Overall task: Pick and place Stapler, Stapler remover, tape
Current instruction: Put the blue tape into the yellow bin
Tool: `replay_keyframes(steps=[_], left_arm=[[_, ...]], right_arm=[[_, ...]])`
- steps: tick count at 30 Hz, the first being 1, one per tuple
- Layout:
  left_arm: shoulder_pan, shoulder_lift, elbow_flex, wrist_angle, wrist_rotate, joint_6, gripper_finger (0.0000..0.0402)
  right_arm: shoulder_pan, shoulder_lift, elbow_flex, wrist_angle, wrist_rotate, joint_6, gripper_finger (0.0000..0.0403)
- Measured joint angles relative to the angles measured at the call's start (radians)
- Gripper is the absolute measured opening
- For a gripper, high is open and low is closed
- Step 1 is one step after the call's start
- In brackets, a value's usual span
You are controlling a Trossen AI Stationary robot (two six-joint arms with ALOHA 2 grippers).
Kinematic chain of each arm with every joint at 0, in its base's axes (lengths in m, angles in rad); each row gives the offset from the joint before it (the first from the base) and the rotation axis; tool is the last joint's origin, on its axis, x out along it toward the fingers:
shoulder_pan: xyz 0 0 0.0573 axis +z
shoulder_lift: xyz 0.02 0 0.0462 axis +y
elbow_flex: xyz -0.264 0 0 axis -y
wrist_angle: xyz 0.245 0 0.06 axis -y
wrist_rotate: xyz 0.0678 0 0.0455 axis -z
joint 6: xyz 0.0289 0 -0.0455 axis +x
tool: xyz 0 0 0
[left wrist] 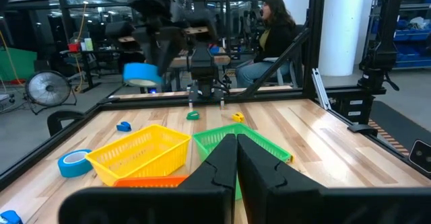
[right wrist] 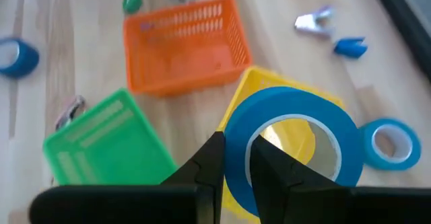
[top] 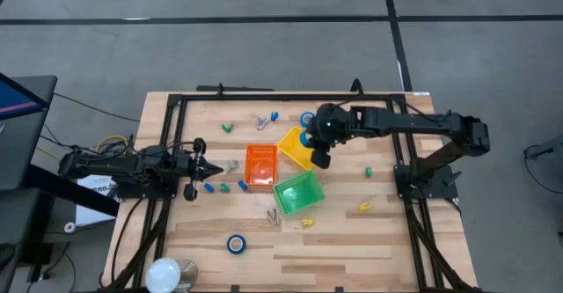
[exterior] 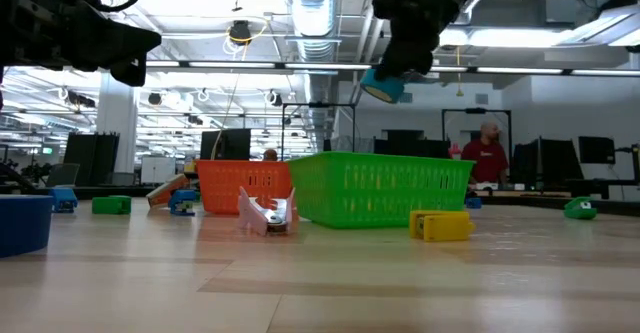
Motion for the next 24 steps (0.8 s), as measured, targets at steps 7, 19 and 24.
replay_keyframes(steps=[7,19,24], left_arm=[[0.0,0.0,0.0,0.0,0.0,0.0,0.0004],[0.0,0.0,0.0,0.0,0.0,0.0,0.0004],[0.0,0.0,0.0,0.0,0.0,0.0,0.0004]], right_arm=[[-0.035,0.0,0.0,0.11,-0.001,0.001,0.0049],[-0.057,0.001,0.0,0.179,0.002,0.002,0.0049],[-0.068,0.043,-0.006,0.153,-0.001,0.007,0.0049]])
